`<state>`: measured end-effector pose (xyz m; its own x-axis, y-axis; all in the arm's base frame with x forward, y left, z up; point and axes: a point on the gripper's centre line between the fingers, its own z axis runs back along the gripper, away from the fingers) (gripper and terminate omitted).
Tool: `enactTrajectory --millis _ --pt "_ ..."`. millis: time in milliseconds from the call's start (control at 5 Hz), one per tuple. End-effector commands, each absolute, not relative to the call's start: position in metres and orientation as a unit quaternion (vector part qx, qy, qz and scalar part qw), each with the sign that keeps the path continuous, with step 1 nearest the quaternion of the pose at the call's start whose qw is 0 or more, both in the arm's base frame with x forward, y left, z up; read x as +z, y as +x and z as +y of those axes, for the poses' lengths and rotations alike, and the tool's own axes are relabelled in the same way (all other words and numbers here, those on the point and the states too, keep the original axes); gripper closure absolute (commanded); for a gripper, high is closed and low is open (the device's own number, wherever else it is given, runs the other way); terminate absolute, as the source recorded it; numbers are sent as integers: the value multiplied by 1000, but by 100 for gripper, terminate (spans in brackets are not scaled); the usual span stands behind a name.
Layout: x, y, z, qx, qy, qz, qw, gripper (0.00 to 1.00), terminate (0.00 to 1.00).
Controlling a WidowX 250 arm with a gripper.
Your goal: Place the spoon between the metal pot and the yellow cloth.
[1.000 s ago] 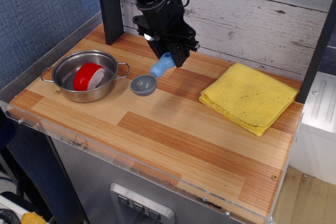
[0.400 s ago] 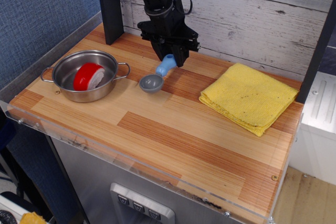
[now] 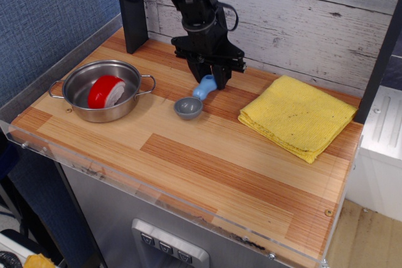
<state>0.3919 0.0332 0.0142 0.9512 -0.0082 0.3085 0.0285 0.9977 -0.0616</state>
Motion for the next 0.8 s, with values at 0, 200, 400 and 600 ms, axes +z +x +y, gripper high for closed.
enactTrajectory --millis 0,200,400,600 --pt "21 384 32 -1 -14 -156 988 0 0" --pt "29 382 30 16 1 -161 987 0 0" --pt "37 380 30 18 -3 -169 985 0 0" --pt "50 378 31 22 -6 -177 984 0 0"
